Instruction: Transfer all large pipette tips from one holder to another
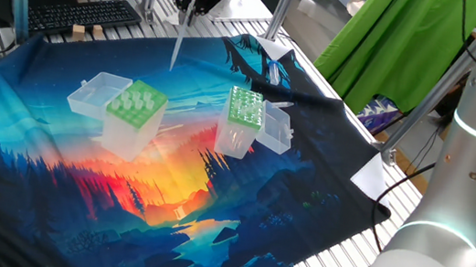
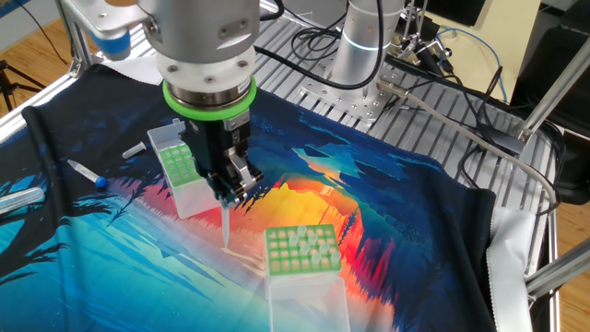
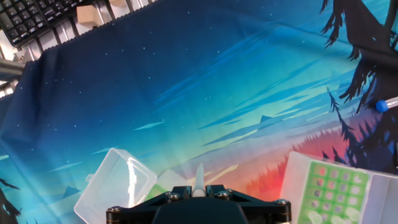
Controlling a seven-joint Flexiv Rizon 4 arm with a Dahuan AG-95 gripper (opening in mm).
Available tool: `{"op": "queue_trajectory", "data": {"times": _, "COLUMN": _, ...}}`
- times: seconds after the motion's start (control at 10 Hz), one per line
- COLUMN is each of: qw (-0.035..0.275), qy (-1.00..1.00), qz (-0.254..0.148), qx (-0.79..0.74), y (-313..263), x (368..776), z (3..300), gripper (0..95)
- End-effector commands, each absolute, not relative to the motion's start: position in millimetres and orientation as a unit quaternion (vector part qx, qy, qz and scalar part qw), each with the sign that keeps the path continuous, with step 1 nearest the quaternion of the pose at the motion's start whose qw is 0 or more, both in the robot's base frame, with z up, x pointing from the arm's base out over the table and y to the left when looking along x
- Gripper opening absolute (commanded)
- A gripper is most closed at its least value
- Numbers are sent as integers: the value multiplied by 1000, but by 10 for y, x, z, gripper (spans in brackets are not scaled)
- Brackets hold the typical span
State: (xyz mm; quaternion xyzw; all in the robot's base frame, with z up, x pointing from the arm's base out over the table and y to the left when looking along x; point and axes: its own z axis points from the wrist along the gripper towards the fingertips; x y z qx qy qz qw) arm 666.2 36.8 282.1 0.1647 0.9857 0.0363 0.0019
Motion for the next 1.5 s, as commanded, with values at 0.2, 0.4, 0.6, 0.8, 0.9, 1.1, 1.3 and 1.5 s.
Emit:
{"op": "queue_trajectory", "data": {"times": 0.2, "qw": -14, "qy": 983, "qz": 34, "qx": 178, "y": 364, "x": 6661, "z": 2827, "gripper": 0}}
{"op": "queue_trajectory", "data": {"times": 0.4, "qw": -11, "qy": 981, "qz": 18, "qx": 191, "y": 364, "x": 6661, "z": 2827, "gripper": 0}}
{"op": "queue_trajectory", "data": {"times": 0.6, "qw": -12, "qy": 977, "qz": 21, "qx": 212, "y": 364, "x": 6661, "z": 2827, "gripper": 0}}
{"op": "queue_trajectory", "data": {"times": 0.8, "qw": -10, "qy": 975, "qz": 19, "qx": 220, "y": 364, "x": 6661, "z": 2827, "gripper": 0}}
{"op": "queue_trajectory", "data": {"times": 0.9, "qw": -9, "qy": 974, "qz": 20, "qx": 226, "y": 364, "x": 6661, "z": 2827, "gripper": 0}}
{"op": "queue_trajectory", "data": {"times": 1.1, "qw": -2, "qy": 972, "qz": 17, "qx": 232, "y": 364, "x": 6661, "z": 2827, "gripper": 0}}
{"op": "queue_trajectory", "data": {"times": 1.3, "qw": 0, "qy": 972, "qz": 14, "qx": 236, "y": 364, "x": 6661, "z": 2827, "gripper": 0}}
{"op": "queue_trajectory", "data": {"times": 1.5, "qw": -4, "qy": 973, "qz": 20, "qx": 232, "y": 364, "x": 6661, "z": 2827, "gripper": 0}}
